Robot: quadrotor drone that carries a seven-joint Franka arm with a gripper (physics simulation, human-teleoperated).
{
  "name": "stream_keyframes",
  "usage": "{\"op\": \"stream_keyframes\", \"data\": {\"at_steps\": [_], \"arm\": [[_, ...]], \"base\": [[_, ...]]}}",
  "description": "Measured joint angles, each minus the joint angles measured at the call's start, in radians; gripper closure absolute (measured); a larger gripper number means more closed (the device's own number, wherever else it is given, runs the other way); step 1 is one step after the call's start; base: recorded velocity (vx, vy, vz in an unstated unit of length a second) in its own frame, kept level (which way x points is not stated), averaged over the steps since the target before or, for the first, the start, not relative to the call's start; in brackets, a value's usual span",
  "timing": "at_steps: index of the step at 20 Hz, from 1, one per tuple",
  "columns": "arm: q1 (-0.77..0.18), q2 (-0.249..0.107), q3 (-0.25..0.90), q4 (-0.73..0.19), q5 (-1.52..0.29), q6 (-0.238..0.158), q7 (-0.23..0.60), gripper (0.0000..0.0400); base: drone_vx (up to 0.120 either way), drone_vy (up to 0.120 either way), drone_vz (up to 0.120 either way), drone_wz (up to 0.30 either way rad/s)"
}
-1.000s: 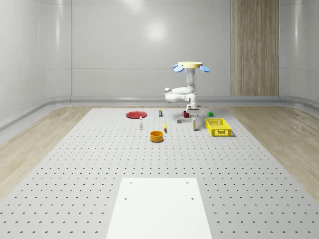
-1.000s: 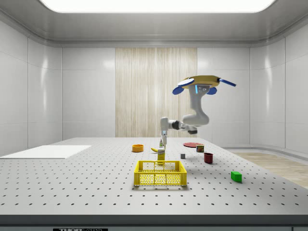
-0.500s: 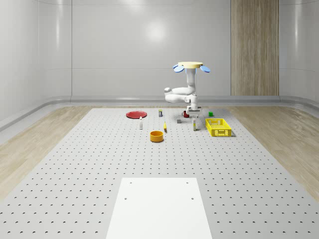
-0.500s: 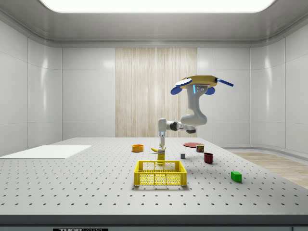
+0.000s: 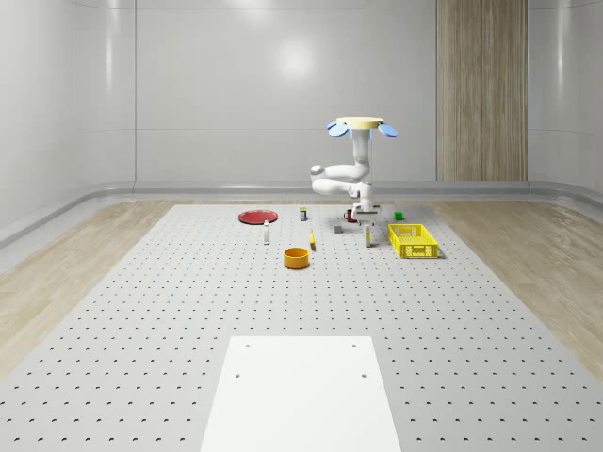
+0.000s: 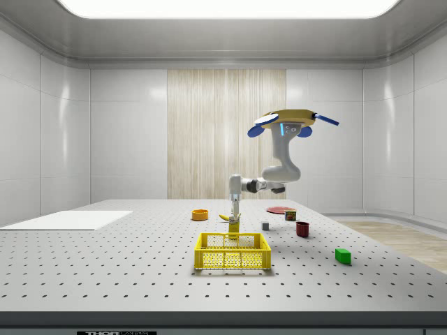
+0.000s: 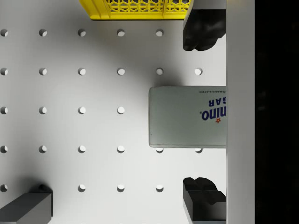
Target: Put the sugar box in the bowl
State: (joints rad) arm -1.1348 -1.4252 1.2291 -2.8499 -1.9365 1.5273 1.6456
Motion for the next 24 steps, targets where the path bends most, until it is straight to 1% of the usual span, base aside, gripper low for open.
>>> {"op": "stream_keyframes", "data": {"at_steps": [10, 11, 12, 13, 15, 17, 24], "arm": [[-0.031, -0.005, -0.015, 0.035, -0.014, 0.022, 0.000, 0.0000], [-0.033, -0.006, -0.017, 0.037, -0.015, 0.024, 0.001, 0.0046], [-0.034, -0.007, -0.018, 0.038, -0.016, 0.026, 0.001, 0.0102], [-0.035, -0.008, -0.019, 0.039, -0.017, 0.028, 0.001, 0.0146], [-0.037, -0.010, -0.021, 0.041, -0.018, 0.030, 0.002, 0.0206], [-0.038, -0.012, -0.021, 0.041, -0.019, 0.032, 0.001, 0.0235], [-0.040, -0.016, -0.006, 0.038, -0.009, 0.026, 0.009, 0.0235]], "base": [[0.000, 0.000, 0.000, 0.000], [0.000, 0.000, 0.000, 0.000], [0.000, 0.000, 0.000, 0.000], [0.000, 0.000, 0.000, 0.000], [0.000, 0.000, 0.000, 0.000], [0.000, 0.000, 0.000, 0.000], [0.000, 0.000, 0.000, 0.000]]}}
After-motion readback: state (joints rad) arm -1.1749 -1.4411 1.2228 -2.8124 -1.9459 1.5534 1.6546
